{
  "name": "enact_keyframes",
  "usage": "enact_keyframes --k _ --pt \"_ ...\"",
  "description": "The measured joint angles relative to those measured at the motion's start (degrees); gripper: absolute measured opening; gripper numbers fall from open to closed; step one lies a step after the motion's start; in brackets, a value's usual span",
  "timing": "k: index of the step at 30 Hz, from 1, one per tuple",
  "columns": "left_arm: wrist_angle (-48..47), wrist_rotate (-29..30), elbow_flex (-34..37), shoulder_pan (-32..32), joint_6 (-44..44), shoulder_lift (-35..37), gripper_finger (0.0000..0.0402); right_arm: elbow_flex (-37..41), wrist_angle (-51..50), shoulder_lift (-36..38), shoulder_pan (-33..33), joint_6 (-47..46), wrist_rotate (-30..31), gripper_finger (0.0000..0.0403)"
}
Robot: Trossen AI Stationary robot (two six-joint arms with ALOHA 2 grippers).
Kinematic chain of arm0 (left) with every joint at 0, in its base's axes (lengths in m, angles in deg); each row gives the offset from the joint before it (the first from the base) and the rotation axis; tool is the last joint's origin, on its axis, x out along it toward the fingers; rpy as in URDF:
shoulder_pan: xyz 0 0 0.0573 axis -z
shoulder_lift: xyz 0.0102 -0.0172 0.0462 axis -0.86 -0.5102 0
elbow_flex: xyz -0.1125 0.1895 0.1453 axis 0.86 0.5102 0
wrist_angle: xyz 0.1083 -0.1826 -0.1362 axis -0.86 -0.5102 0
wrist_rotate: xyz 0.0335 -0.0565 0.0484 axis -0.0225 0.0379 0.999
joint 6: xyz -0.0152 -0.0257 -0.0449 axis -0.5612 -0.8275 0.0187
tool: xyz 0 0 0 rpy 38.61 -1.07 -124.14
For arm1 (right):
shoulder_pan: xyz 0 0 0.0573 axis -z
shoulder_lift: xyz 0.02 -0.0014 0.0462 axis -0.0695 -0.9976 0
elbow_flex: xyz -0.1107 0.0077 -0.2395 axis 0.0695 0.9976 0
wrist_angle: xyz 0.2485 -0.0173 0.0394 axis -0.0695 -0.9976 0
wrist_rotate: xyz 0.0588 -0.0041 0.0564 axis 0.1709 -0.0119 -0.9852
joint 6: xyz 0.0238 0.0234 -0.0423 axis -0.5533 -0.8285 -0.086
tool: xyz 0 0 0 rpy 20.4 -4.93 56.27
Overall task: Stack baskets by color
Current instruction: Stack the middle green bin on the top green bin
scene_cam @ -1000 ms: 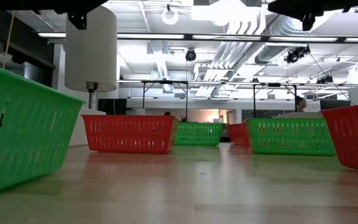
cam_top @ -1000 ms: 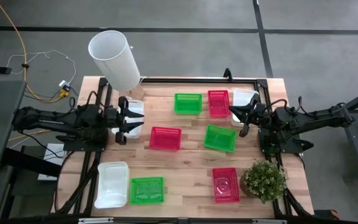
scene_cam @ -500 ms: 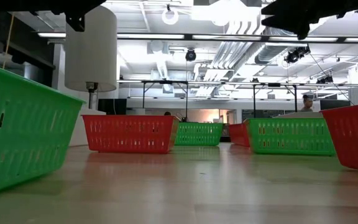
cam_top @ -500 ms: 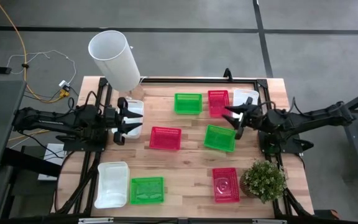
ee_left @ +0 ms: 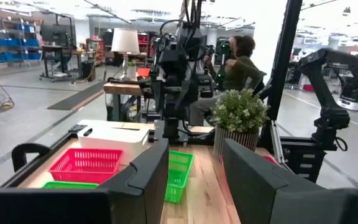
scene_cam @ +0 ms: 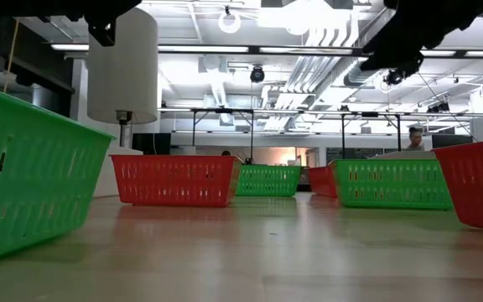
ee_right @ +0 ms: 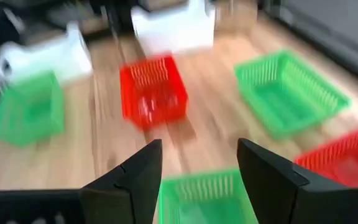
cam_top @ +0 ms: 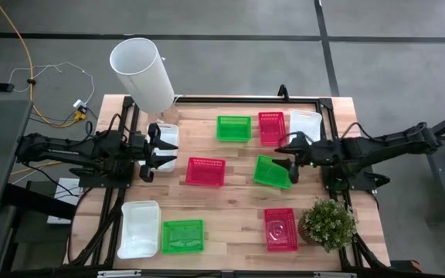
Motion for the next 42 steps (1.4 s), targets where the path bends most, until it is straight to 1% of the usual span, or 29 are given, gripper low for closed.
enact_keyframes --k 3,6,10,12,21,29,33,39,42 --pt "-0.2 0.0 0.0 0.0 0.0 0.0 0.014 -3.8 -5.2 -3.9 0.0 -1.2 -5.0 0.0196" --pt "-0.9 0.1 0.0 0.0 -0.1 0.0 0.014 -5.5 -5.9 -7.6 -0.5 -0.5 -9.6 0.0196" --pt "-1.9 0.1 0.0 0.0 -0.9 0.0 0.014 -6.1 -6.0 -11.7 -1.9 -0.9 -13.2 0.0196" --pt "-2.5 0.1 0.0 0.0 -0.9 0.0 0.014 -6.1 -6.3 -13.7 -2.9 -1.9 -13.7 0.0196" --pt "-2.6 0.1 0.0 0.0 -0.9 0.0 0.014 -6.1 -8.3 -22.8 -6.9 -6.2 -11.0 0.0196" --pt "-2.6 0.1 0.0 0.0 -0.9 0.0 0.014 -6.1 -10.0 -29.7 -7.4 -6.4 -3.8 0.0196" --pt "-2.7 0.1 0.0 0.0 -0.9 0.0 0.014 -6.1 -10.1 -32.2 -7.4 -6.3 -3.3 0.0196" --pt "-3.0 0.1 0.0 0.0 -0.9 0.0 0.014 -6.1 -10.1 -36.9 -7.4 -6.5 -4.2 0.0196" --pt "-3.0 0.1 0.0 0.0 -0.9 0.0 0.014 -6.1 -10.0 -39.0 -7.3 -6.5 -3.5 0.0195"
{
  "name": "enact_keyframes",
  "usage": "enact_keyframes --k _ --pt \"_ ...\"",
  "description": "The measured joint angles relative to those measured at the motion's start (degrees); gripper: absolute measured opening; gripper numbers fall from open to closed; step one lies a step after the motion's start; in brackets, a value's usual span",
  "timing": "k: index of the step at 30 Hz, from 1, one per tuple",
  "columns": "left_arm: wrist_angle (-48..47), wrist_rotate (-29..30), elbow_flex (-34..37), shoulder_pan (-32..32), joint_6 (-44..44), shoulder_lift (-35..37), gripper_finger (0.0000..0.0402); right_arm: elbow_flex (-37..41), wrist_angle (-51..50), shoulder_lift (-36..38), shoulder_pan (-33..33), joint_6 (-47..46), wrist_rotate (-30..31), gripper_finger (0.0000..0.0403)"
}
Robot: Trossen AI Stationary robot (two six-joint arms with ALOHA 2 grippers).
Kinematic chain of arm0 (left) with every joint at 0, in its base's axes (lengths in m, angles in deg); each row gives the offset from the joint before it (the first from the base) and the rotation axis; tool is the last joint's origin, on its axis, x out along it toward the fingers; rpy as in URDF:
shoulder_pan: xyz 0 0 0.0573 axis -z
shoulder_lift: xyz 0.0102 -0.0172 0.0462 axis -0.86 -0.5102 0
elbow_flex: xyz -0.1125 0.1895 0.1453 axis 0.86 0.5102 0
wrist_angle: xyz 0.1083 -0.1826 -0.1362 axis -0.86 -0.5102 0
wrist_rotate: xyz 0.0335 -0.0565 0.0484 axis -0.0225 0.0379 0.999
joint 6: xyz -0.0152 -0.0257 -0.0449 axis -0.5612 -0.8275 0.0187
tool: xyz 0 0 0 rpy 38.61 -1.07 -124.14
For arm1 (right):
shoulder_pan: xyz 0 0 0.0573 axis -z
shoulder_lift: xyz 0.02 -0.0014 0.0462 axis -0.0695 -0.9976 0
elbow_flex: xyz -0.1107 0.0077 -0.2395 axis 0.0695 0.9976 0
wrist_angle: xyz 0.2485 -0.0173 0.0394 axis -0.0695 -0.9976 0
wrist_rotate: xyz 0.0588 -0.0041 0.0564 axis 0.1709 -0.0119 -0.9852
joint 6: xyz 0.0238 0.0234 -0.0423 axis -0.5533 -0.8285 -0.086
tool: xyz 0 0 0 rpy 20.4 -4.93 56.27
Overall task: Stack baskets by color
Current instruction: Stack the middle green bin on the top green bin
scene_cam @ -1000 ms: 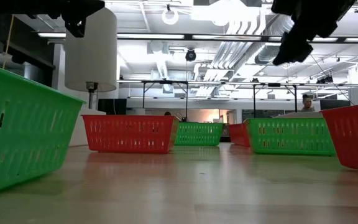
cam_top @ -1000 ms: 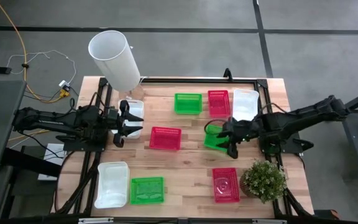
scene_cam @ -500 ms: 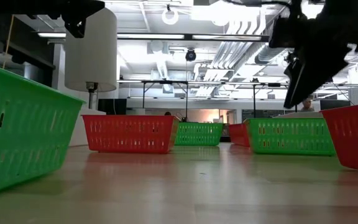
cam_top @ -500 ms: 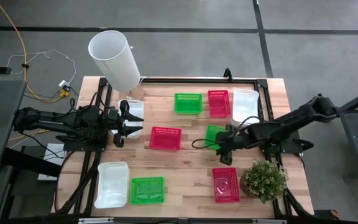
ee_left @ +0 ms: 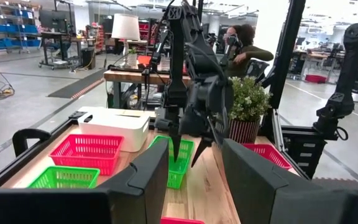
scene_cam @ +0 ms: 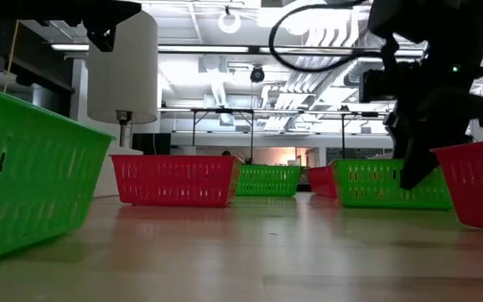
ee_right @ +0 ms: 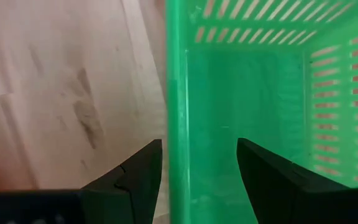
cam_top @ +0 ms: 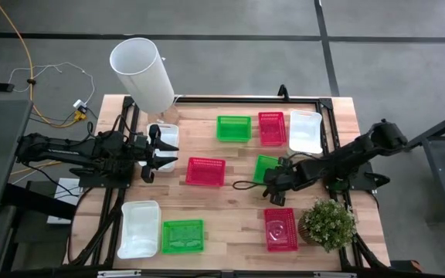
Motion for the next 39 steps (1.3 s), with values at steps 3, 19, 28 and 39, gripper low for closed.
enact_keyframes --k 3,19,28,39 --pt "0.0 0.0 0.0 0.0 0.0 0.0 0.014 0.0 0.1 -0.9 0.0 -0.2 1.1 0.0183" --pt "0.0 0.0 0.0 0.0 0.0 0.0 0.014 -8.8 2.0 2.3 -0.6 10.1 2.2 0.0004" --pt "0.0 0.0 0.0 0.0 0.0 0.0 0.014 -18.3 11.2 2.3 3.6 34.2 18.2 0.0001" --pt "0.0 0.0 0.0 0.0 0.0 0.0 0.014 -14.9 23.8 -4.3 20.6 48.7 8.7 0.0001"
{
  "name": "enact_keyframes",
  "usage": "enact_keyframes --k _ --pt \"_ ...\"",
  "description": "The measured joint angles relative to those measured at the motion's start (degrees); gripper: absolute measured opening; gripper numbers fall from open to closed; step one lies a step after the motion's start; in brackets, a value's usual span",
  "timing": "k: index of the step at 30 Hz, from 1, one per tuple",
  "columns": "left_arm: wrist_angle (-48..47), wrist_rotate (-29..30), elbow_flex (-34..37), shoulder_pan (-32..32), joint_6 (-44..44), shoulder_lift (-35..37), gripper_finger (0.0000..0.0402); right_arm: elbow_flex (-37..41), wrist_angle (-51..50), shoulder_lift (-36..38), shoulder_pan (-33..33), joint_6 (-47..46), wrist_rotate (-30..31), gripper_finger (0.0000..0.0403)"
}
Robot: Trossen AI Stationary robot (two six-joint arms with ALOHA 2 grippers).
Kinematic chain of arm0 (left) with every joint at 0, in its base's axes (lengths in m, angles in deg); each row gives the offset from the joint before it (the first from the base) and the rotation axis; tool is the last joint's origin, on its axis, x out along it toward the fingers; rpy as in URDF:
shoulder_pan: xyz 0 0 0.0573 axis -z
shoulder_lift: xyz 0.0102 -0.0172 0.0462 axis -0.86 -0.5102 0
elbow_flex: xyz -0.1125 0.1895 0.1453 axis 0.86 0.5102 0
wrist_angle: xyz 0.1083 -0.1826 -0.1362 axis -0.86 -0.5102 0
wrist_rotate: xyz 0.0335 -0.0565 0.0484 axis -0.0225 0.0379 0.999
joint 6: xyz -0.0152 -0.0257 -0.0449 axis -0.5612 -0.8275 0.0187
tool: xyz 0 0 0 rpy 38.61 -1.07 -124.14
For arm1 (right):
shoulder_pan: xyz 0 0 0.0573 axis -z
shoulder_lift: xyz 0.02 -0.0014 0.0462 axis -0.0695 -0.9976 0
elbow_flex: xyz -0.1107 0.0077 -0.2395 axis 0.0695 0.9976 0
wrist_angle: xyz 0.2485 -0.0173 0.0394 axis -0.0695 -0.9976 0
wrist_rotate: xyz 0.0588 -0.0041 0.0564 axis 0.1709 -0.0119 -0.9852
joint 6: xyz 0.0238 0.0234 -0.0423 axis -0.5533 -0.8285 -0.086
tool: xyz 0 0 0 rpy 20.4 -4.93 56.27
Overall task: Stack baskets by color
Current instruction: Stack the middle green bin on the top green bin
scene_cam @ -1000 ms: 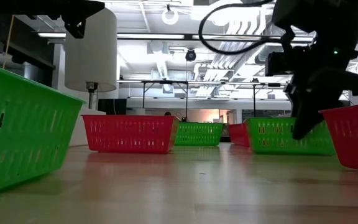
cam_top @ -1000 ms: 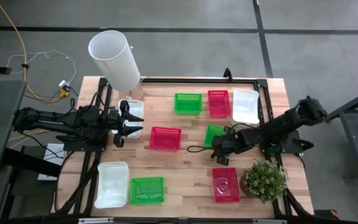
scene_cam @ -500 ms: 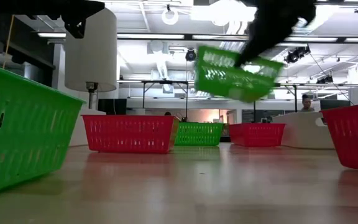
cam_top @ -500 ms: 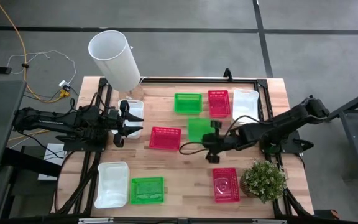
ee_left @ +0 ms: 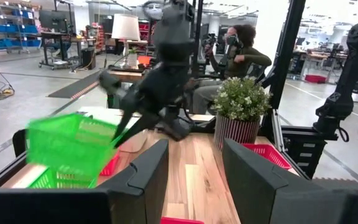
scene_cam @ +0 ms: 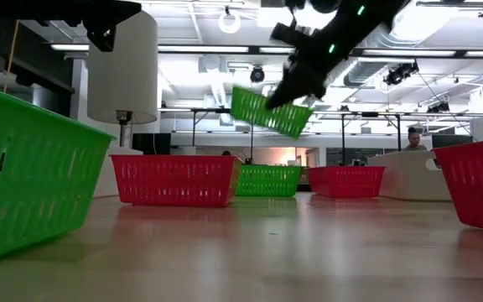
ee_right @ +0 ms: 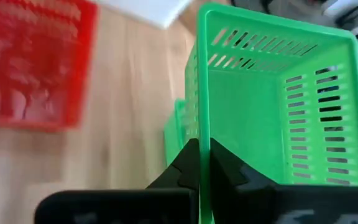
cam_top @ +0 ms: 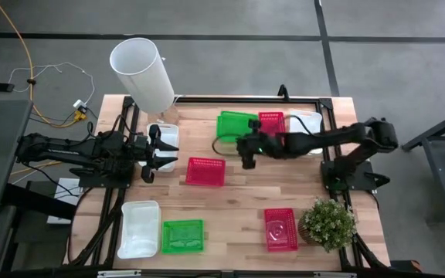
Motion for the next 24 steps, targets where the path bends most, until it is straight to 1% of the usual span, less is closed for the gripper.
enact_keyframes --k 4,6,8,12,15,19,22,24 --pt "0.0 0.0 0.0 0.0 0.0 0.0 0.014 -2.7 -0.1 -4.0 4.2 1.0 -0.6 0.0" --pt "0.0 0.1 0.0 0.0 0.0 0.0 0.014 -5.0 -1.3 -6.4 5.4 1.1 -3.7 0.0" --pt "0.0 0.2 0.0 0.0 0.0 0.0 0.014 -7.8 -4.1 -9.4 6.1 1.1 -5.1 0.0" --pt "0.0 0.4 0.0 0.0 0.0 0.0 0.014 -14.1 -10.2 -14.3 6.3 1.0 -3.9 0.0" --pt "-0.2 0.4 0.0 0.0 0.0 0.0 0.014 -17.1 -14.4 -17.2 6.6 0.5 -2.6 0.0" --pt "-1.2 0.4 0.0 0.0 0.0 0.0 0.014 -18.1 -16.3 -18.2 7.9 -1.3 -2.7 0.0" --pt "-1.7 0.4 0.0 0.0 0.0 0.0 0.014 -17.1 -16.7 -18.2 8.8 -1.5 -2.8 0.0" --pt "-2.0 0.4 0.0 0.0 0.0 0.0 0.014 -16.9 -16.3 -18.2 9.2 -1.9 -4.2 0.0"
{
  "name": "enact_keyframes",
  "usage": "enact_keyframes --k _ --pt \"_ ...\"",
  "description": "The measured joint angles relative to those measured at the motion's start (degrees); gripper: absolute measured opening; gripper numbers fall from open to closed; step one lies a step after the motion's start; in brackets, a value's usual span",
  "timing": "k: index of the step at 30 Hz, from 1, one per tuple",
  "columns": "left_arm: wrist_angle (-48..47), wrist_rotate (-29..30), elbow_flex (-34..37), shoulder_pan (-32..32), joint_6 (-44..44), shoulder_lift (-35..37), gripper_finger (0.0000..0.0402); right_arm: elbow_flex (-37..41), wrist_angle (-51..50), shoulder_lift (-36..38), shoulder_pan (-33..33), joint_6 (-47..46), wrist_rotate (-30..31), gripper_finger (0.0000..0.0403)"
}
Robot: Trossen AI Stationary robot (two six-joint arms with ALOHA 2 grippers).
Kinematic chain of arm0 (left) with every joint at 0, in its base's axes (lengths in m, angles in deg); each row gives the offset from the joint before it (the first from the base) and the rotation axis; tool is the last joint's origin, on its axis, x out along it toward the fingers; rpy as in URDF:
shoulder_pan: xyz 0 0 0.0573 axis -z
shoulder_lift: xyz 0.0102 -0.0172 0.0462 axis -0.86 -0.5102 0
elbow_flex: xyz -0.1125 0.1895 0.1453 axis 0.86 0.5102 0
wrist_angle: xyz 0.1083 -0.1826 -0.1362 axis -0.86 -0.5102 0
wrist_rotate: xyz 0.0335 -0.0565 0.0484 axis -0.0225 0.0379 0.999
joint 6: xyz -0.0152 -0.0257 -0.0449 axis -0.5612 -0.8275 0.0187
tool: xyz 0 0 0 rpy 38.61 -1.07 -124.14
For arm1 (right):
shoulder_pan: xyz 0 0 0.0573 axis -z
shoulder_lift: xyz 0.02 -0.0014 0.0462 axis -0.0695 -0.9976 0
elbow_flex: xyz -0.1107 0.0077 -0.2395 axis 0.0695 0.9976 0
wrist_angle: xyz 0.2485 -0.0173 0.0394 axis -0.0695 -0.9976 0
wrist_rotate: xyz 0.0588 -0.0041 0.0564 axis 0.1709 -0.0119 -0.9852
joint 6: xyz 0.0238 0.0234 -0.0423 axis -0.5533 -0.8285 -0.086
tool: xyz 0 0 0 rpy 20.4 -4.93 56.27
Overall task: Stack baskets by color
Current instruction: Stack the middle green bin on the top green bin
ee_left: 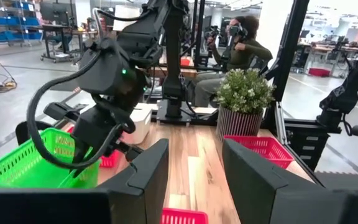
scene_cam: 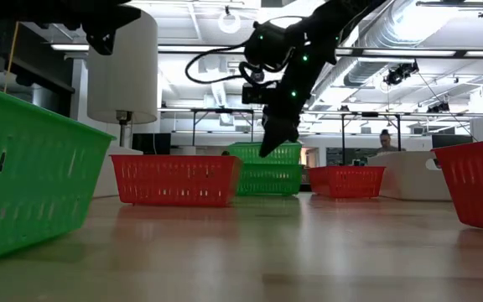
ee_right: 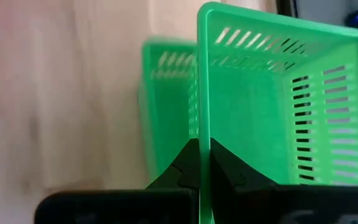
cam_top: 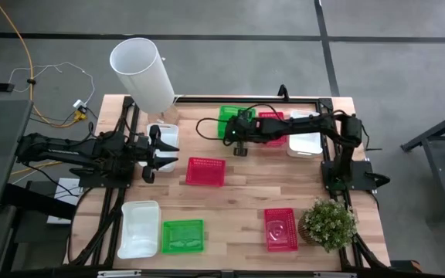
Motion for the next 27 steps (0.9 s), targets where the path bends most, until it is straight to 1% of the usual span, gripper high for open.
enact_keyframes --k 2,4,10,14,27 --pt "-0.1 0.0 0.0 0.0 0.0 0.0 0.014 0.0 0.5 0.0 0.3 -0.3 -3.4 0.0" --pt "-0.1 0.0 0.0 0.0 0.0 0.0 0.014 0.0 0.4 0.0 0.3 -0.3 -4.6 0.0" --pt "-0.1 0.0 0.0 0.0 0.0 0.0 0.014 0.0 -0.6 0.0 0.3 1.4 -4.8 0.0" --pt "-0.1 0.0 0.0 0.0 0.0 0.0 0.014 0.0 -2.1 0.8 -0.1 4.4 -3.1 0.0" --pt "-0.1 0.0 0.0 0.0 0.0 0.0 0.014 0.0 -5.2 3.7 -1.5 7.4 -3.4 0.0"
